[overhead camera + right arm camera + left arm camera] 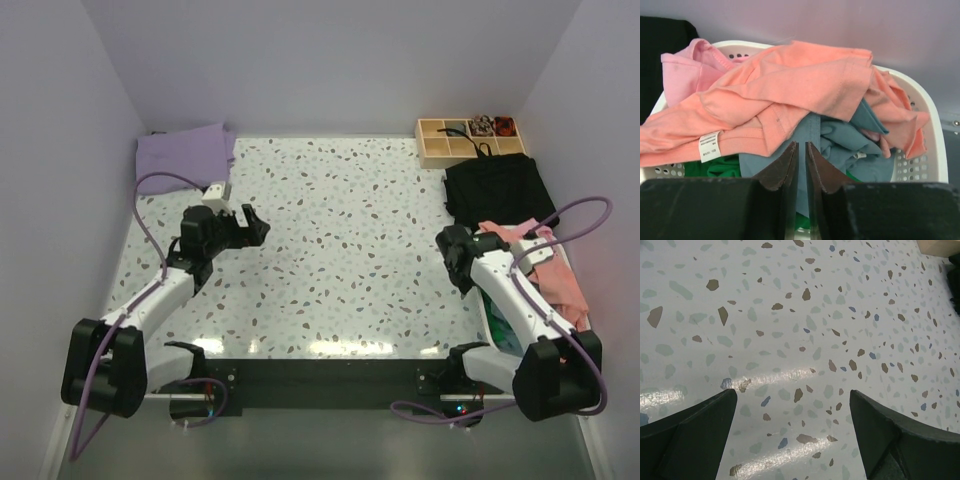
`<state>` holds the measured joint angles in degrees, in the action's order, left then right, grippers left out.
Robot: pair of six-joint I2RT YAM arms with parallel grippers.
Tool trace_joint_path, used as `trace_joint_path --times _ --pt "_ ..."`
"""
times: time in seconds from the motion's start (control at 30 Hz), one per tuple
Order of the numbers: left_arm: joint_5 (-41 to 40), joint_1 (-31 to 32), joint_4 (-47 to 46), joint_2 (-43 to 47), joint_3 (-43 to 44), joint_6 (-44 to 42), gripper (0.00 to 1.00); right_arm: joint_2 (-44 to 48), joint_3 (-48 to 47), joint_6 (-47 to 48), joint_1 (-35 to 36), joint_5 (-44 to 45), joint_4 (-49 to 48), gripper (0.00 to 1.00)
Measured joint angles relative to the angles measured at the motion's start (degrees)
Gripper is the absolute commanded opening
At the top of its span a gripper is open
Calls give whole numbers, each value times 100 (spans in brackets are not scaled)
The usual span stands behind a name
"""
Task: Fold and stack the t-shirts
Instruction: Grab crumpled tshirt from bin with the right arm
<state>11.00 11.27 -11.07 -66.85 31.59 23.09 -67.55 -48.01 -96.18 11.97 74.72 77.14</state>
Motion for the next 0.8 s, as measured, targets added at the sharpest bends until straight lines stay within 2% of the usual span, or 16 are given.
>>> trace_joint_path --times 0.03,0.07,0.1,0.17,0.23,0.37,0.5,0.53,0.6,0.63,0.7,0.73,0.8 --pt "35 0 -55 -68 0 13 100 85 0 63 0 59 4 37" --pt "63 0 -94 -127 0 22 100 181 0 170 -4 107 0 72" --pt "109 0 -142 -201 0 35 100 260 0 245 -11 153 -13 81" --pt "201 0 -219 -337 0 50 100 422 -2 498 -46 247 -87 91" --pt "282 0 -264 -433 0 90 100 470 -2 686 -103 269 -192 91" --pt "374 0 -358 -494 0 144 100 369 109 1285 -326 234 -796 88" --pt "378 0 -474 -553 0 144 100 105 413 2190 -881 -7 -1891 72" --pt "380 0 -479 -581 0 142 100 57 479 2365 -1008 -90 -2116 55" --pt "380 0 -492 -651 0 142 100 -13 649 2817 -1305 -247 -2677 43" --pt "382 0 -505 -702 0 142 100 -33 732 3001 -1469 -341 -2955 31" --pt "400 0 -529 -789 0 142 100 -22 824 3377 -1692 -485 -3427 23" --pt "413 0 -549 -835 0 142 100 4 841 3545 -1757 -544 -3630 15" --pt "455 0 -625 -946 0 157 100 136 874 3882 -1808 -623 -3956 11"
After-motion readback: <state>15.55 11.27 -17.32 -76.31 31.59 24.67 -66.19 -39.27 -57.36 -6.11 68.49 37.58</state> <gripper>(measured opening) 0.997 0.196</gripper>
